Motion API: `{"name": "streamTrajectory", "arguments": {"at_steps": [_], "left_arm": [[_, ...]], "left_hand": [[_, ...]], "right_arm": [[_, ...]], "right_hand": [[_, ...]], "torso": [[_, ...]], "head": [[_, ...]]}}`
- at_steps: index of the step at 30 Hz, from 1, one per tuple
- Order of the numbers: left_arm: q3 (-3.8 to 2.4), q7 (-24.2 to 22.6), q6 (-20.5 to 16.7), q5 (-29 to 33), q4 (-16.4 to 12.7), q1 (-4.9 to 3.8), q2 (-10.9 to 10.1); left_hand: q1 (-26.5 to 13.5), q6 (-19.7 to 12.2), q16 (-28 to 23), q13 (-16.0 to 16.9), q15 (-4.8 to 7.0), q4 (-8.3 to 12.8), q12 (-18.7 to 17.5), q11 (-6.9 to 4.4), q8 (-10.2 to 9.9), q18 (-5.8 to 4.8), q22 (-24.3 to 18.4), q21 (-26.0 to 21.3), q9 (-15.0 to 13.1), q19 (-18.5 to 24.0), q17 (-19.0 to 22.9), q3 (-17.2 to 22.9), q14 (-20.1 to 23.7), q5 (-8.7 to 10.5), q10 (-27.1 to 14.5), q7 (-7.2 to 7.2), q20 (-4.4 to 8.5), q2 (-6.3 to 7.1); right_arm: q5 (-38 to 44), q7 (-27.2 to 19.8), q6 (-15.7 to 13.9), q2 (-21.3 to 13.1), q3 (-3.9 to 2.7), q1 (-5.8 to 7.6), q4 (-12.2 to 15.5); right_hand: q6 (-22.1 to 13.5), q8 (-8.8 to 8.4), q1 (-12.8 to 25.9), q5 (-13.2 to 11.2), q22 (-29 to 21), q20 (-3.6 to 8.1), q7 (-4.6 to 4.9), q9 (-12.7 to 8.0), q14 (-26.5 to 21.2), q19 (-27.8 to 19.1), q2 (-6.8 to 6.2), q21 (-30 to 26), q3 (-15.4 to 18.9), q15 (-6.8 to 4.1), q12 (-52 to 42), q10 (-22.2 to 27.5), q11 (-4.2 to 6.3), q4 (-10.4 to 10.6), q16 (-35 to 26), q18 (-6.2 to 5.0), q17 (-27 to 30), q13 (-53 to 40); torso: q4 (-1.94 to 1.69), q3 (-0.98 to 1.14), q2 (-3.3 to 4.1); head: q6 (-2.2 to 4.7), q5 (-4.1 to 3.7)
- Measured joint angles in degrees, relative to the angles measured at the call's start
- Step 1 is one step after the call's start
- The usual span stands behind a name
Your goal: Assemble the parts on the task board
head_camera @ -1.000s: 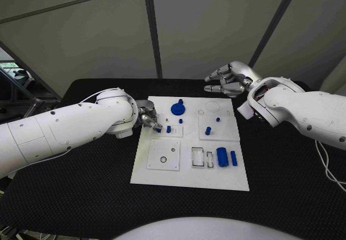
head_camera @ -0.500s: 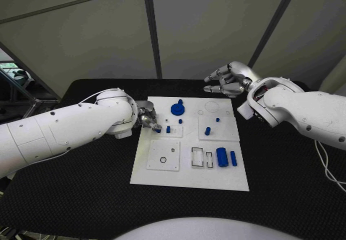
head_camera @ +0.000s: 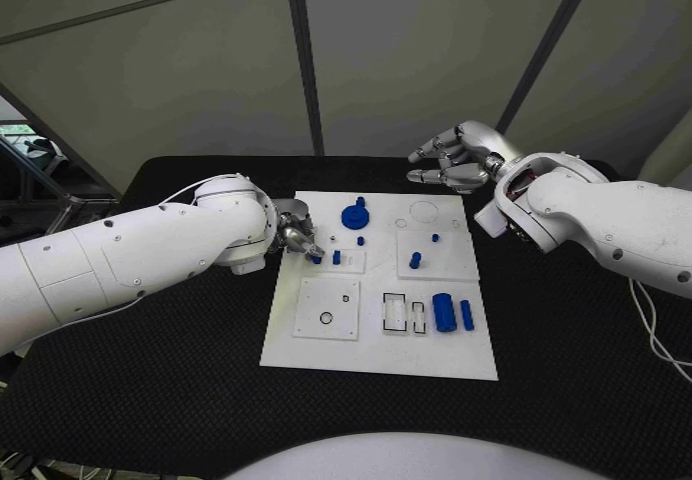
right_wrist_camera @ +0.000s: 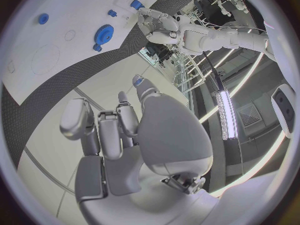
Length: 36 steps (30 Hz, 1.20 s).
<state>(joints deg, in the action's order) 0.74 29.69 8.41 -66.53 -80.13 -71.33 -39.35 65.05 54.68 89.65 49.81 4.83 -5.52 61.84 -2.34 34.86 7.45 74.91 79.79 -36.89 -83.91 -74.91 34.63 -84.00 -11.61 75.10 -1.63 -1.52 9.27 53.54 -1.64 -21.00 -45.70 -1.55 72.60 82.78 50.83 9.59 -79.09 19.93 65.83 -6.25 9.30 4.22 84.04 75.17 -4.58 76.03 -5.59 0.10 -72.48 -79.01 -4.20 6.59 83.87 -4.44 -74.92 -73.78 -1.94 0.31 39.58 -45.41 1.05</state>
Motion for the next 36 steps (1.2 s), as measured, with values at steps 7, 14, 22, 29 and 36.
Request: {"name": "streamTrajectory", "arguments": {"at_steps": [7, 14, 22, 29, 36], "left_arm": [[0.08, 0.0, 0.2, 0.3, 0.6, 0.07, 0.3], [0.1, 0.0, 0.8, 0.7, 1.1, 0.11, 0.5], [0.1, 0.0, 1.0, 0.8, 1.5, 0.11, 0.8], [0.13, 0.0, 1.0, 0.9, 1.9, 0.14, 0.8], [0.15, 0.0, 0.2, 1.0, 1.8, 0.2, 0.2]], "left_hand": [[-2.9, 0.7, 0.0, 0.6, 0.2, -2.4, 0.7, -0.48, 0.0, 0.01, 0.0, 0.3, 0.5, -0.1, 0.0, -4.8, -0.2, 1.66, 0.5, 0.11, 0.3, -0.85], [-3.2, 0.9, 0.0, 0.9, 0.4, -3.1, 1.0, -0.38, 0.0, 0.01, 0.0, 0.7, 0.7, -0.1, 0.0, -7.7, 0.0, 1.66, 0.3, 0.31, 0.3, -1.15], [-3.2, 1.1, 0.0, 1.1, 0.39, -3.4, 1.0, -0.38, -0.2, 0.01, 0.0, 0.7, 0.8, -0.1, 0.0, -8.9, 0.0, 1.65, 0.3, 0.12, 0.3, -1.14], [-4.2, 1.5, 0.0, 1.2, 0.39, -5.0, 1.3, -0.39, -0.2, 0.01, 0.0, 0.9, 1.0, -0.1, 0.0, -12.1, 0.0, 1.66, 0.3, 0.1, 0.3, -2.08], [-5.9, 1.7, 0.0, 1.5, 0.39, -7.8, 1.3, -0.18, -0.5, 0.0, 0.0, 0.9, 1.1, -0.1, 0.0, -17.9, 0.0, 1.88, 0.6, 0.31, 0.29, -1.45]], "right_arm": [[0.0, 0.0, 0.0, 0.0, 0.0, 0.0, 0.0], [0.0, 0.0, 0.1, -0.1, 0.0, 0.0, 0.0], [0.0, 0.0, 0.1, -0.1, 0.0, 0.0, 0.0], [0.0, 0.0, 0.1, -0.1, 0.0, 0.0, 0.0], [0.0, 0.0, 0.1, -0.1, 0.0, 0.0, 0.0]], "right_hand": [[0.0, 0.01, 0.0, 0.0, 0.0, 0.0, 0.0, 0.0, 0.0, 0.0, 0.0, 0.0, -0.1, 0.0, 0.0, 0.0, 0.0, 0.1, 0.0, 0.0, 0.0, 0.0], [0.0, 0.01, 0.0, 0.0, 0.0, 0.0, 0.0, 0.0, 0.0, 0.0, 0.0, 0.0, -0.1, 0.0, 0.0, 0.0, 0.0, 0.1, 0.0, 0.0, 0.0, 0.0], [0.0, 0.01, 0.0, 0.0, 0.0, 0.0, 0.0, 0.0, 0.0, 0.0, 0.0, 0.0, -0.1, 0.0, 0.0, 0.0, 0.0, 0.1, 0.0, 0.0, 0.0, 0.0], [0.0, 0.01, 0.0, 0.0, -0.1, 0.0, 0.0, 0.0, 0.0, 0.0, 0.0, 0.0, -0.1, 0.0, 0.0, 0.0, 0.0, 0.1, 0.0, 0.0, 0.0, 0.0], [0.0, 0.01, 0.0, 0.0, -0.1, 0.0, 0.0, 0.0, 0.0, 0.0, 0.01, 0.0, -0.1, 0.0, 0.0, 0.0, 0.0, 0.1, 0.0, 0.0, 0.0, 0.1]], "torso": [[0.0, 0.01, -0.02], [0.0, 0.01, -0.04], [0.0, 0.01, -0.03], [0.0, -0.01, -0.03], [-0.01, -0.05, -0.03]], "head": [[-0.1, -0.01], [-0.14, -0.01], [-0.18, -0.03], [-0.21, -0.08], [-0.14, -0.12]]}}
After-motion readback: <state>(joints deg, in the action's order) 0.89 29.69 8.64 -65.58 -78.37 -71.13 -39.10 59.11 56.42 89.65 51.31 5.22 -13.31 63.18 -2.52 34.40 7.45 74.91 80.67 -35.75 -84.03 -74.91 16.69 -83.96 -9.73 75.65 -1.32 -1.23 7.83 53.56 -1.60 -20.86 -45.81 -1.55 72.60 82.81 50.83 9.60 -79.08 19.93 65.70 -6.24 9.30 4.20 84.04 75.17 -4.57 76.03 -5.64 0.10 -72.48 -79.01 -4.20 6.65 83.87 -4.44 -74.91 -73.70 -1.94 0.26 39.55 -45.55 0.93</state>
